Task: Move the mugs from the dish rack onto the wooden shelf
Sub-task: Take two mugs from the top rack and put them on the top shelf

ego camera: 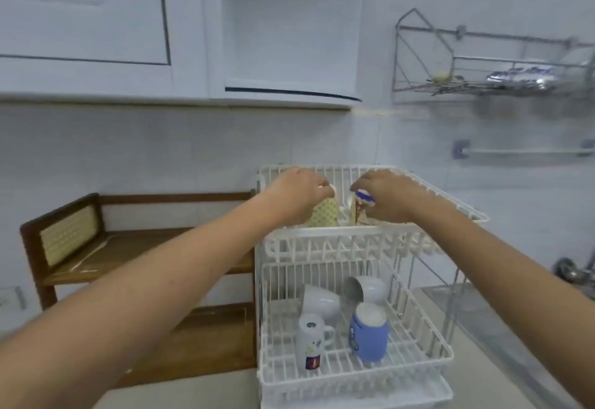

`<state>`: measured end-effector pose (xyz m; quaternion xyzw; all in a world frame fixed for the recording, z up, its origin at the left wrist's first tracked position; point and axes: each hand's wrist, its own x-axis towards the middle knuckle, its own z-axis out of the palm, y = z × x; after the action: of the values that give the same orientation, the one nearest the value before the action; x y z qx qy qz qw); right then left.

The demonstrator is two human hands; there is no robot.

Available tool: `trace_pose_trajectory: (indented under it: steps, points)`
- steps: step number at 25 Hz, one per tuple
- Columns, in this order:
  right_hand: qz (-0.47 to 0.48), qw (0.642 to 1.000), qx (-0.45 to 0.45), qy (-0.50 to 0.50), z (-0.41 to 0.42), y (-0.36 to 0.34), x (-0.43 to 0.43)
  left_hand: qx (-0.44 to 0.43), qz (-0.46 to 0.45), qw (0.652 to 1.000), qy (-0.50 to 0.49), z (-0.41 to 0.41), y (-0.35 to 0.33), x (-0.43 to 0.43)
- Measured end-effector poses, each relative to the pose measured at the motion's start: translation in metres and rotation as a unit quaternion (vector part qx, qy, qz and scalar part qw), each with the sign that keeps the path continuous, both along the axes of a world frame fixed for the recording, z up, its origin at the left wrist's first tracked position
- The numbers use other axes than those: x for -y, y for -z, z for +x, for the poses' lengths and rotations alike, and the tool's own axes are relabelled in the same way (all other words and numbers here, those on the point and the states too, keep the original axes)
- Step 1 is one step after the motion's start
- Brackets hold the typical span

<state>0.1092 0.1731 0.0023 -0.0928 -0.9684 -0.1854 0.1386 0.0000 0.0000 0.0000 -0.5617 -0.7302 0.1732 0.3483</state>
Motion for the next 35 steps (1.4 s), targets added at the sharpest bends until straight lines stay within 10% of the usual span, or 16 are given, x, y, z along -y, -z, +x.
trace_pose_trajectory:
  steps: [7,15,19,23,30,35]
  points:
    - [0.211,0.953,0.199,0.085,-0.041,0.009,-0.029,-0.177,-0.220,0.958,-0.045,-0.034,0.023,-0.070]
    - [0.357,0.905,0.233,0.009,-0.044,-0.005,-0.037,-0.148,-0.117,0.979,-0.074,-0.055,0.021,-0.060]
    - [0.247,0.963,0.106,0.036,-0.038,-0.018,-0.056,0.046,0.138,0.988,-0.045,-0.053,0.005,-0.027]
    - [-0.108,0.987,-0.117,0.021,-0.028,-0.012,-0.052,0.187,0.352,0.915,0.059,-0.043,0.003,0.034]
    - [-0.701,0.637,-0.176,-0.267,-0.023,-0.017,0.082,0.414,0.542,0.731,-0.023,-0.077,0.039,0.151]
    - [-0.814,0.527,-0.096,-0.222,-0.066,0.007,0.203,0.535,0.601,0.581,-0.121,-0.156,0.058,0.207]
